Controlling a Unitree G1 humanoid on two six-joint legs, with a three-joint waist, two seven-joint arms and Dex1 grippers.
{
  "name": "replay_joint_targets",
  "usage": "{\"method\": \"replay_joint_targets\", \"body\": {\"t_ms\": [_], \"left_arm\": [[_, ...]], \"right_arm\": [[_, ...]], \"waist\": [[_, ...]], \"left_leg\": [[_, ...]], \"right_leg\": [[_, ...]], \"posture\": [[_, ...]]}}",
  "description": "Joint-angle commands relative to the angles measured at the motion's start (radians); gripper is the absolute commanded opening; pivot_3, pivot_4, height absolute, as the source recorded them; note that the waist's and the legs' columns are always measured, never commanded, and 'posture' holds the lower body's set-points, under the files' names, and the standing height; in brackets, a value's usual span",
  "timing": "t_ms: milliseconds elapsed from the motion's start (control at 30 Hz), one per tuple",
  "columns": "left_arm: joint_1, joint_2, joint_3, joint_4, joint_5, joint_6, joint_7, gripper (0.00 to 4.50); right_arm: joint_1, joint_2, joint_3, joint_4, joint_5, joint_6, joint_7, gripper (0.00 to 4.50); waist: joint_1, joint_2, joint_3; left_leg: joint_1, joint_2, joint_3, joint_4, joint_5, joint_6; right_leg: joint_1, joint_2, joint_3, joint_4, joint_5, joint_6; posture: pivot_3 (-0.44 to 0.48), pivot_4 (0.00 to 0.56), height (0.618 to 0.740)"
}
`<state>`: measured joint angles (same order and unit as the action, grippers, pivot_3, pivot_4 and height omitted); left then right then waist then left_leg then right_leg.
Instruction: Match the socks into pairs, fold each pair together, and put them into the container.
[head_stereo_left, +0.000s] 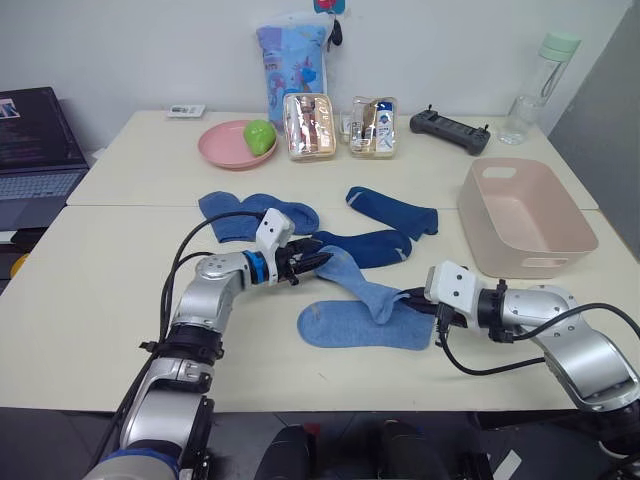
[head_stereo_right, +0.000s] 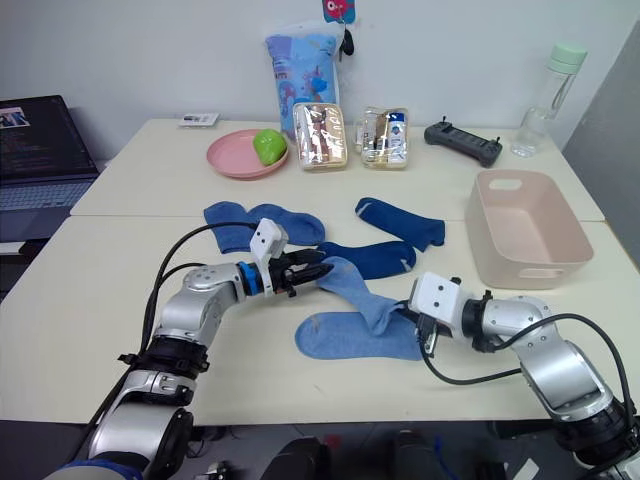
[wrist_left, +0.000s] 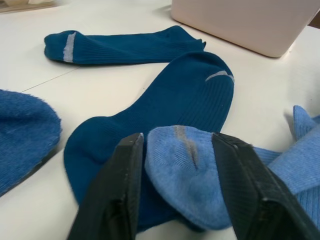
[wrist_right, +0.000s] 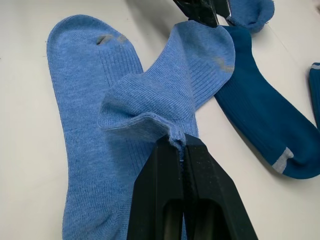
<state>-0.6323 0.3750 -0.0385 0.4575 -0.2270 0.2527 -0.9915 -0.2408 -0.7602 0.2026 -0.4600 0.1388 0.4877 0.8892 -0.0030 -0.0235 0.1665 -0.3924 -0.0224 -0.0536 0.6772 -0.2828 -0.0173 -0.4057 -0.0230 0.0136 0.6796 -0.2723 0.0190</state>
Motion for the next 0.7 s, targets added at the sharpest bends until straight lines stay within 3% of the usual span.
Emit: {"method": "replay_joint_targets", "body": {"t_ms": [33,300,400,567,700], "left_arm": [[-0.043,0.010,-0.038,-0.012,0.026,-0.047,-0.034,2.12],[-0.115,-0.012,-0.111,0.157,0.120,-0.148,-0.030,2.12],[-0.129,-0.023,-0.103,0.181,0.113,-0.158,-0.029,1.53],[-0.143,-0.020,-0.093,0.205,0.110,-0.164,-0.035,0.01],[-0.134,-0.003,-0.080,0.197,0.102,-0.159,-0.041,0.01]], "right_arm": [[0.017,-0.013,0.000,-0.064,0.015,0.004,0.017,0.00],[0.024,-0.003,0.005,-0.083,0.012,0.020,0.004,0.00],[0.026,0.002,0.008,-0.088,0.009,0.025,-0.002,0.00],[0.040,0.003,0.006,-0.099,0.010,0.027,-0.011,0.00],[0.040,0.002,0.005,-0.098,0.009,0.025,-0.012,0.00]], "waist": [[0.000,0.000,0.000],[-0.002,0.000,0.000],[-0.002,0.000,0.000],[0.000,0.000,0.000],[-0.001,0.000,0.000]], "left_leg": [[0.000,0.000,0.000,0.000,0.000,0.000],[0.000,0.000,0.000,0.000,0.000,0.000],[0.000,0.000,0.000,0.000,0.000,0.000],[0.000,0.000,0.000,0.000,0.000,0.000],[0.000,0.000,0.000,0.000,0.000,0.000]], "right_leg": [[0.000,0.000,0.000,0.000,0.000,0.000],[0.000,0.000,0.000,0.000,0.000,0.000],[0.000,0.000,0.000,0.000,0.000,0.000],[0.000,0.000,0.000,0.000,0.000,0.000],[0.000,0.000,0.000,0.000,0.000,0.000]], "posture": [[0.000,0.150,0.740],[0.000,0.150,0.740],[0.000,0.150,0.740],[0.000,0.150,0.740],[0.000,0.150,0.740]]}}
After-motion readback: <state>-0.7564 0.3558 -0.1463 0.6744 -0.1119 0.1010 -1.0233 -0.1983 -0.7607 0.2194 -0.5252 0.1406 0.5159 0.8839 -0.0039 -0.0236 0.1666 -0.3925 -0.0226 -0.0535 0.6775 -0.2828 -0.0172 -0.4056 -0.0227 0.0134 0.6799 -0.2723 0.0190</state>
